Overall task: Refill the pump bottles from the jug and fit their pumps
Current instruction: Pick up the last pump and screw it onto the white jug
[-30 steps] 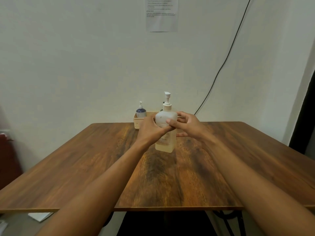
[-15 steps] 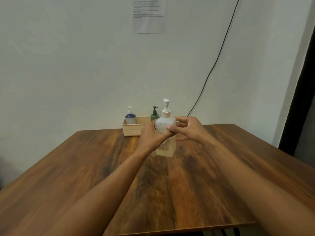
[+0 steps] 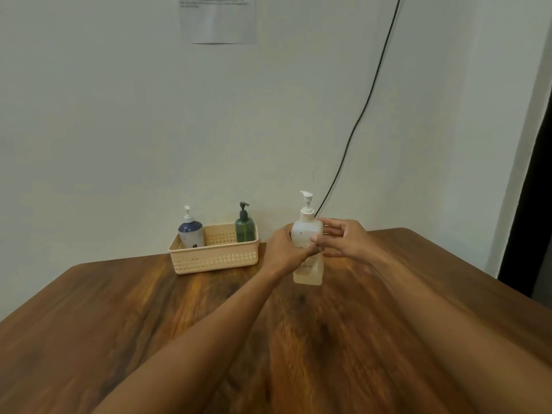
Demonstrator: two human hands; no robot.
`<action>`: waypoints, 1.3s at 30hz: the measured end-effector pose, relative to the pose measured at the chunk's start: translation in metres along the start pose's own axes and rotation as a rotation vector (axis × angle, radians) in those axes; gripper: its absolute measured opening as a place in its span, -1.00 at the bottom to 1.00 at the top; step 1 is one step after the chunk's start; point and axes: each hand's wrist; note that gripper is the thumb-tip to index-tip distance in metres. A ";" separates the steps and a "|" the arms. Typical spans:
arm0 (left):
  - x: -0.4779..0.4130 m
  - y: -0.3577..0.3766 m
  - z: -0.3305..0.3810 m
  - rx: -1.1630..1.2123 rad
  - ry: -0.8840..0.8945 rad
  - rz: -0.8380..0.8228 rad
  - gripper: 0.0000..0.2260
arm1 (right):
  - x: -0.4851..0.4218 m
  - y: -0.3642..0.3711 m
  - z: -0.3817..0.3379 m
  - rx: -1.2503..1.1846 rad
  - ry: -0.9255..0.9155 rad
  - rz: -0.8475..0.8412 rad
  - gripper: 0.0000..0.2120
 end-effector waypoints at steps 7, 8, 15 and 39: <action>-0.086 0.046 -0.034 -0.028 -0.039 -0.092 -0.55 | -0.082 -0.030 0.050 -0.112 -0.024 -0.058 -0.36; -0.095 0.050 -0.037 -0.030 -0.034 -0.088 -0.56 | -0.092 -0.031 0.055 -0.106 -0.033 -0.053 -0.36; -0.149 0.082 -0.070 -0.016 -0.076 -0.064 -0.61 | -0.147 -0.039 0.088 -0.131 -0.035 -0.005 -0.44; -0.206 0.122 -0.104 -0.057 -0.139 -0.119 -0.50 | -0.211 -0.037 0.140 -0.132 -0.022 0.244 -0.55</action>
Point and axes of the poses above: each hand's wrist, its own x-axis away from the middle knuckle, its own y-axis out of the palm, z = x × y, and after that the axes turned 1 degree about -x, right-handed
